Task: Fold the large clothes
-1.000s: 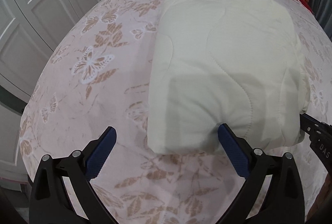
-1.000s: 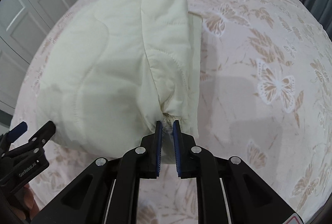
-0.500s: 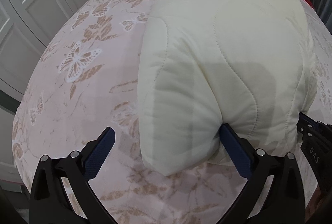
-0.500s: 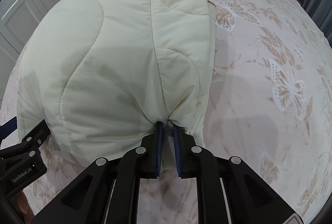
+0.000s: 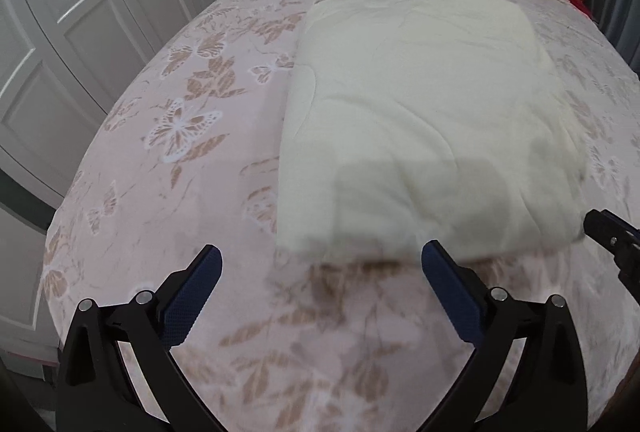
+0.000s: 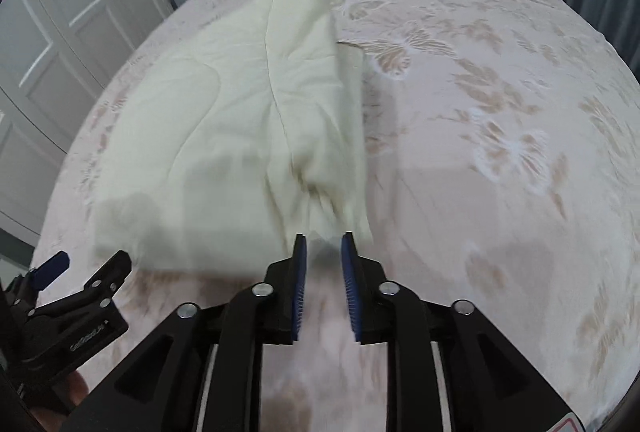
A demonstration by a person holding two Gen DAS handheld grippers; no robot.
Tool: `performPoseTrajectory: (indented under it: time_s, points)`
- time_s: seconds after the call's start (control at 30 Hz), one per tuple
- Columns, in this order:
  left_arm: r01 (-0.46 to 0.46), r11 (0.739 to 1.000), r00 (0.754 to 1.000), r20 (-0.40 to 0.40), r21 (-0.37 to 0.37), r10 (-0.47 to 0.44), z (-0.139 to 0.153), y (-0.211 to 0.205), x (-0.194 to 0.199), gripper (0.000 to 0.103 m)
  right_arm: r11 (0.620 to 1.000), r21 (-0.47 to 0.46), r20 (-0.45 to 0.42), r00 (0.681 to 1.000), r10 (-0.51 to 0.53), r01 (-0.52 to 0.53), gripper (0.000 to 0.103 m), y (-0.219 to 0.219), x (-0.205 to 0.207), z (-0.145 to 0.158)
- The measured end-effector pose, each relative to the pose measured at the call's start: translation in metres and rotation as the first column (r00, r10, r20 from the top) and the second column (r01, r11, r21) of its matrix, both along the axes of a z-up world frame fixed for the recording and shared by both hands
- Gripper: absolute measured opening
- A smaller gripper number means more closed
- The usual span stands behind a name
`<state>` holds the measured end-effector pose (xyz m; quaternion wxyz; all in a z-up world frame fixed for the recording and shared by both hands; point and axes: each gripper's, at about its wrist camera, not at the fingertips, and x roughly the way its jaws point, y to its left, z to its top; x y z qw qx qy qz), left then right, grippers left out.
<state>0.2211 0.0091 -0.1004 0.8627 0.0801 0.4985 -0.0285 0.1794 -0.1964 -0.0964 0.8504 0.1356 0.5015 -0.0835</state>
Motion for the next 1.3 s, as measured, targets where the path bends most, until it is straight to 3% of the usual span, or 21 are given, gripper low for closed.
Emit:
performPoseTrajectory:
  time_s: [0.17,0.4,0.77,1.3]
  points:
    - [0.001,1.000,0.999,0.037,-0.008,-0.001,0.019,0.006,-0.045,0.098,0.999,-0.037,0.038,0.999,0.007,-0.006,0.039,0.013,-0.052,0.019]
    - [0.003,0.999,0.999,0.049,-0.043,0.000,0.034,0.010,-0.098,0.098,0.994,-0.089,0.095,0.993,0.068,-0.059,0.051,0.041,-0.106,0.039]
    - [0.026,0.999,0.996,0.087,-0.031,-0.023,0.053,0.017,-0.141,0.098,0.990,-0.103,0.113,0.988,0.105,-0.093,0.052,0.058,-0.147,0.045]
    - [-0.005,1.000,0.991,0.133,-0.017,0.007,0.059,0.023,-0.161,0.098,0.989,-0.112,0.111,0.987,0.114,-0.102,0.052,0.070,-0.161,0.046]
